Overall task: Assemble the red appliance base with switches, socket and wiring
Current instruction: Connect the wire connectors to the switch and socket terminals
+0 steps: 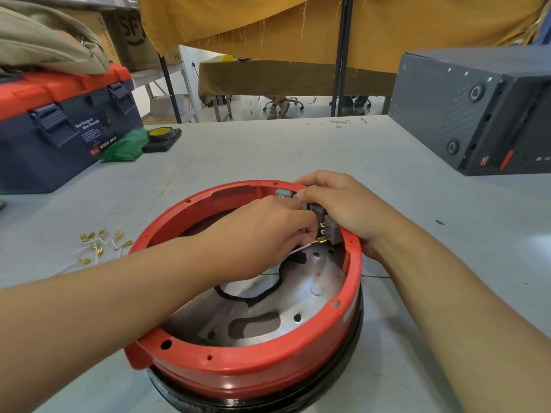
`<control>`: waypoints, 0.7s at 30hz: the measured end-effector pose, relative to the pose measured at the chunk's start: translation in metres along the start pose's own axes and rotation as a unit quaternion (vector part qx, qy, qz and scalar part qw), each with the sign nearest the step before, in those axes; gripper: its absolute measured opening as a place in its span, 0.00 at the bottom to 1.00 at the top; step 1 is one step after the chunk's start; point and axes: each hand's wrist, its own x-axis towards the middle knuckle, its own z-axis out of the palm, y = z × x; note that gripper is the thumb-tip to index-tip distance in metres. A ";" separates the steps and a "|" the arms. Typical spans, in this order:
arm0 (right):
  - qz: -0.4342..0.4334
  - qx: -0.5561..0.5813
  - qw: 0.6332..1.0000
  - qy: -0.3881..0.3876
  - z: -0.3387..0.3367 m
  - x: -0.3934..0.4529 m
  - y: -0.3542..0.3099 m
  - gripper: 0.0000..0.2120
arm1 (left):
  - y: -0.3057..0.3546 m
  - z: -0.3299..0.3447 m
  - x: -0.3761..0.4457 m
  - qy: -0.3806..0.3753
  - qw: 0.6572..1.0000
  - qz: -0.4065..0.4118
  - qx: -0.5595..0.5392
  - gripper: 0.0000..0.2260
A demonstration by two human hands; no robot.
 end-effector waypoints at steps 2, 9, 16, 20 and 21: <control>-0.001 -0.003 1.000 0.001 0.000 0.000 0.000 0.09 | 0.001 0.000 0.001 0.004 1.000 0.002 -0.001 0.05; -0.001 -0.006 1.000 0.001 0.000 0.000 0.000 0.10 | 0.001 0.002 0.002 0.006 1.000 -0.006 -0.005 0.05; 0.000 -0.006 1.000 -0.005 -0.002 0.001 0.002 0.09 | 0.000 -0.001 0.002 0.011 0.999 -0.006 -0.037 0.05; -0.006 -0.017 1.000 -0.005 -0.002 0.002 0.002 0.09 | -0.002 -0.005 0.001 0.010 0.998 -0.014 -0.066 0.04; -0.007 -0.018 1.000 -0.005 -0.002 0.002 0.002 0.09 | -0.002 -0.005 0.001 0.011 0.998 -0.015 -0.065 0.04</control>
